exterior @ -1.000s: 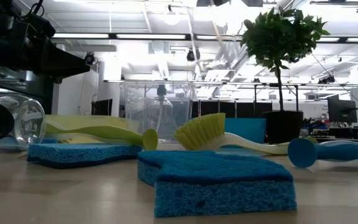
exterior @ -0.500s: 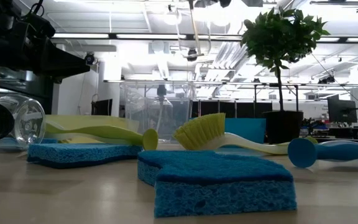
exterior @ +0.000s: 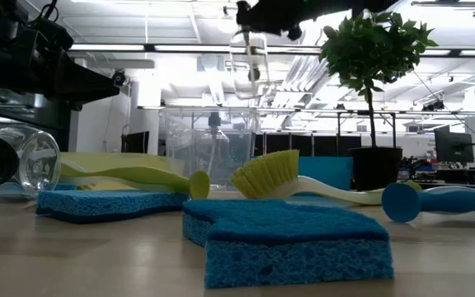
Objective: Pick & Place Kitchen Sink Supplies
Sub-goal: Put the transparent dishwashing bottle into the transparent bin
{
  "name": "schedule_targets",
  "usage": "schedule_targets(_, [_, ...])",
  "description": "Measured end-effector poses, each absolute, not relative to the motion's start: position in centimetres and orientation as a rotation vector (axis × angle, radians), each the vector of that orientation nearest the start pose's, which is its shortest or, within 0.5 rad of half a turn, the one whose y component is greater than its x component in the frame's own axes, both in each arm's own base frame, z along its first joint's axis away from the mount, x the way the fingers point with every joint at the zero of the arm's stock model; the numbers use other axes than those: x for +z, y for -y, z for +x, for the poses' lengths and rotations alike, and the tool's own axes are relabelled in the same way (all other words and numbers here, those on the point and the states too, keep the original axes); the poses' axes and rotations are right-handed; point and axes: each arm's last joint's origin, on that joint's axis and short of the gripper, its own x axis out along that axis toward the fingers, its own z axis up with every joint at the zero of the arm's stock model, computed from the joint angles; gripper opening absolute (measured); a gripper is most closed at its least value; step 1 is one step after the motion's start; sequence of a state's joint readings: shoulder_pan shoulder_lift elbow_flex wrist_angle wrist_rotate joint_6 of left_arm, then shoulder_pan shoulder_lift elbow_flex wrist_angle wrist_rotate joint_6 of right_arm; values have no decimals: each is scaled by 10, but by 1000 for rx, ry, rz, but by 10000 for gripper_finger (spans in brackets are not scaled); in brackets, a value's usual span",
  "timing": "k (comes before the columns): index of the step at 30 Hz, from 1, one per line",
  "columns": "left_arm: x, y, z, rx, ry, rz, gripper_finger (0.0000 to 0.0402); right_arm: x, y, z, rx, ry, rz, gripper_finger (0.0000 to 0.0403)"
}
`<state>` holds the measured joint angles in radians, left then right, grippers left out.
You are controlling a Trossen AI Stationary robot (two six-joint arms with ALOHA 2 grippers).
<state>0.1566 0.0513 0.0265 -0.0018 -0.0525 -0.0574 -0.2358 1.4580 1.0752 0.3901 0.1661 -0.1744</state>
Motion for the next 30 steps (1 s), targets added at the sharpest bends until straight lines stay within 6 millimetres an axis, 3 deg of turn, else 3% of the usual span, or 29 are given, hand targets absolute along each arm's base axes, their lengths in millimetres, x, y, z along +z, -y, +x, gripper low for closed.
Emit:
schedule_targets(14, [168, -17, 98, 208, -20, -59, 160, 298, 110, 351, -642, 47, -54, 133])
schedule_targets(30, [168, -17, 98, 207, -21, -59, 160, 261, 122, 370, -663, 9, -19, 133])
